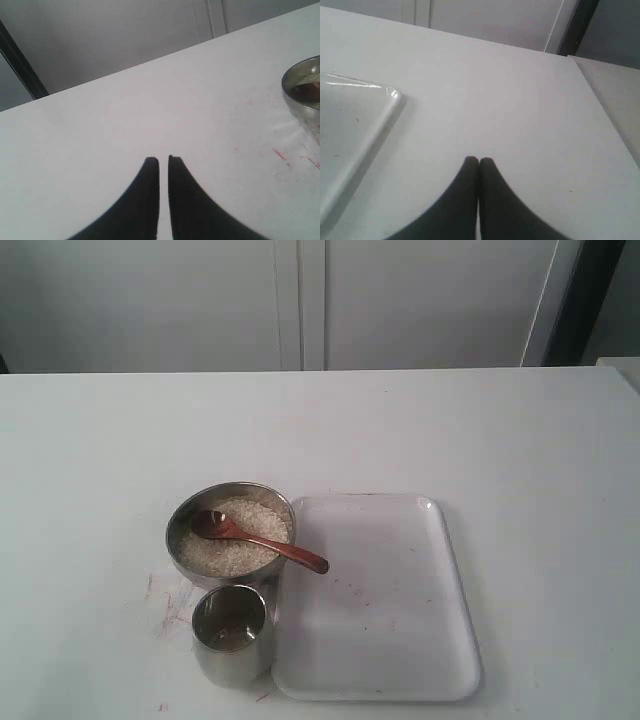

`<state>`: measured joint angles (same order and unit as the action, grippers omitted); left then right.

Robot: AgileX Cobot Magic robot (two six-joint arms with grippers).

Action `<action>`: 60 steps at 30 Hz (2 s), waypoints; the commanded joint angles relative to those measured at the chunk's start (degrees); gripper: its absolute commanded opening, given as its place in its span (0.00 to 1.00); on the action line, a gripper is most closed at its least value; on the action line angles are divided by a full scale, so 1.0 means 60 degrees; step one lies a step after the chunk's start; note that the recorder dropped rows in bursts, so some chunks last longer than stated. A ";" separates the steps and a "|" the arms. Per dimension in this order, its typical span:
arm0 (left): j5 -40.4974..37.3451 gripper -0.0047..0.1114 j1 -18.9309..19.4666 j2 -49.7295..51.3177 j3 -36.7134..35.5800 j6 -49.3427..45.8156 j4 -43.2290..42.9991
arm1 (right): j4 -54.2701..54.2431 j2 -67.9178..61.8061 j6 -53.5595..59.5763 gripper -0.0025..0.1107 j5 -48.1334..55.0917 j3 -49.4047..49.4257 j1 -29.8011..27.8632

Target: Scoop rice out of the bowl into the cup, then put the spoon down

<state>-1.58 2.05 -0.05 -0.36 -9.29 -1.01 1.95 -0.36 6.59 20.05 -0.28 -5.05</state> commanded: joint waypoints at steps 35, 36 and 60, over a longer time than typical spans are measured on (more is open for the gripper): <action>0.0056 0.16 -0.0026 0.0008 0.0060 0.0013 0.0083 | -0.0814 -0.0263 -0.5235 0.02 -0.1441 -0.1335 0.0010; 0.0056 0.16 -0.0026 0.0008 0.0060 0.0013 0.0083 | -0.0854 -0.0755 -0.4982 0.02 -0.1074 -0.1855 0.0135; 0.0056 0.16 -0.0026 0.0008 0.0060 0.0013 0.0083 | -0.2236 -1.3184 0.0896 0.02 0.5829 -1.2601 0.5760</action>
<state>-1.58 2.05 -0.05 -0.36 -9.29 -1.01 -15.72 -76.56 16.97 53.65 -75.26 24.71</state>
